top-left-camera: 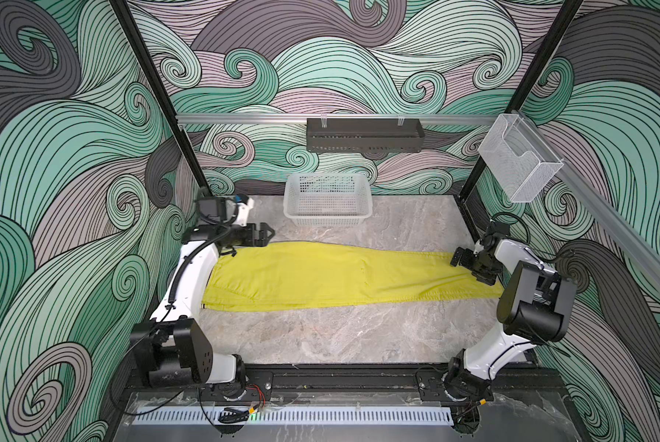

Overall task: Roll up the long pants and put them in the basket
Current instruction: Fold the long pant at the center of the board.

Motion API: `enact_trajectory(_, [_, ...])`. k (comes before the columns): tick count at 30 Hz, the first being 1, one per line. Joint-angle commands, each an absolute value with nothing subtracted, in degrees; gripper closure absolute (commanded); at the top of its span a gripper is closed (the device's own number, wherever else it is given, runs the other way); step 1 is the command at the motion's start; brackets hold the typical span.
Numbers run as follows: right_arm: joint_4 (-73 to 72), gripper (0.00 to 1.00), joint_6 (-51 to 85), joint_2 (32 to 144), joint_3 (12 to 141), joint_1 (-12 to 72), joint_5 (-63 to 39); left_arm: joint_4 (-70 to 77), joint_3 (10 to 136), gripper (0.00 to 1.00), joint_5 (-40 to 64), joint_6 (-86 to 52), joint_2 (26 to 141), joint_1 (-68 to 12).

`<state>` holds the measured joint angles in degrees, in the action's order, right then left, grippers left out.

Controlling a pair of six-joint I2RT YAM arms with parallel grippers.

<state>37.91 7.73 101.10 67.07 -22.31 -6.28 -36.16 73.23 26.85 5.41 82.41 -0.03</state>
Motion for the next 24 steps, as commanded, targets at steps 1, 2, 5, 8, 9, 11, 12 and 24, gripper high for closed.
enact_trajectory(1, [37.9, 0.01, 8.3, 103.1, 67.2, -21.4, -9.2, -37.5, 76.5, 0.01, 25.3, 6.2, 88.4, -4.5])
enact_trajectory(2, [37.7, 0.01, 8.1, 103.6, 67.9, -21.0, -9.2, -38.8, 77.2, 0.01, 25.2, 6.2, 89.7, -5.7])
enact_trajectory(5, [37.9, 0.01, 7.6, 105.5, 70.1, -20.2, -8.6, -41.2, 78.1, 0.01, 23.5, 7.4, 91.6, -7.9])
enact_trajectory(8, [38.2, 0.01, 7.6, 107.7, 72.4, -19.9, -8.8, -40.6, 77.0, 0.01, 22.0, 7.9, 91.7, -8.3])
enact_trajectory(9, [38.2, 0.01, 7.6, 108.6, 73.0, -19.7, -8.7, -40.5, 76.8, 0.01, 21.5, 8.1, 91.5, -8.2])
enact_trajectory(11, [38.2, 0.01, 7.3, 110.9, 74.4, -19.5, -8.7, -40.5, 76.7, 0.01, 21.0, 8.3, 91.7, -8.2])
enact_trajectory(12, [38.2, 0.01, 7.0, 112.2, 75.1, -19.3, -8.7, -40.7, 76.9, 0.01, 20.8, 8.4, 91.8, -8.2])
enact_trajectory(24, [39.9, 0.01, 4.1, 116.6, 81.0, -17.8, -7.8, -39.4, 76.3, 0.01, 21.0, 6.5, 92.9, -8.3])
